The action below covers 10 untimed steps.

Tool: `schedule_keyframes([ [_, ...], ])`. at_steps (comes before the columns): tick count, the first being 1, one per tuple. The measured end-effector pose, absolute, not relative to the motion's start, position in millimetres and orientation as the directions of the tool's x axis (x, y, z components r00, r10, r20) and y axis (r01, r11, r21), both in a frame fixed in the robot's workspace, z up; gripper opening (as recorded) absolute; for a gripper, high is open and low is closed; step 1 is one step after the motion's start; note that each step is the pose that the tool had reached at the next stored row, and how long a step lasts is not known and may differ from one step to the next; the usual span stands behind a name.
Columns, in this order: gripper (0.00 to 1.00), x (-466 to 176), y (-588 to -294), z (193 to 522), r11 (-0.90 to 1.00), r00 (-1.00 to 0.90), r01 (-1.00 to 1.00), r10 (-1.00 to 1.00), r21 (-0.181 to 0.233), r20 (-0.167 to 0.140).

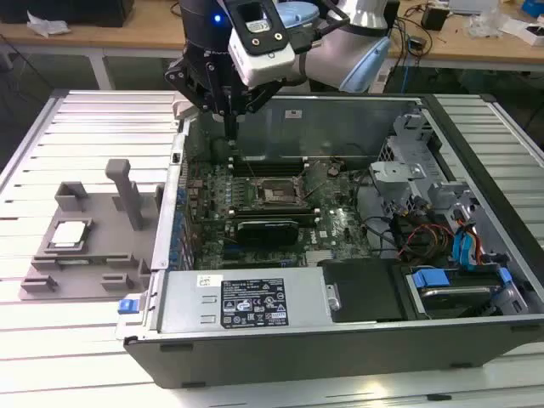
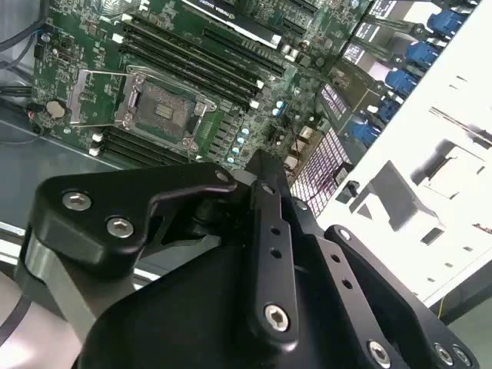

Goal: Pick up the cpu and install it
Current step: 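Reach for the cpu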

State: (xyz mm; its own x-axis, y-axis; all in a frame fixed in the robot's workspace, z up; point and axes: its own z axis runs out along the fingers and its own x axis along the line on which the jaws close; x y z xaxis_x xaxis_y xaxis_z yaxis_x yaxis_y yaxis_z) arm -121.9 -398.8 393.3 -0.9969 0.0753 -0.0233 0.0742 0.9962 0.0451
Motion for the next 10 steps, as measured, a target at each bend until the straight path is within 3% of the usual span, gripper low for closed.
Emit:
schedule_keyframes([
  [10,0.11,-151,-399,393,0.996,-0.997,0.074,0.075,0.044,-0.024],
])
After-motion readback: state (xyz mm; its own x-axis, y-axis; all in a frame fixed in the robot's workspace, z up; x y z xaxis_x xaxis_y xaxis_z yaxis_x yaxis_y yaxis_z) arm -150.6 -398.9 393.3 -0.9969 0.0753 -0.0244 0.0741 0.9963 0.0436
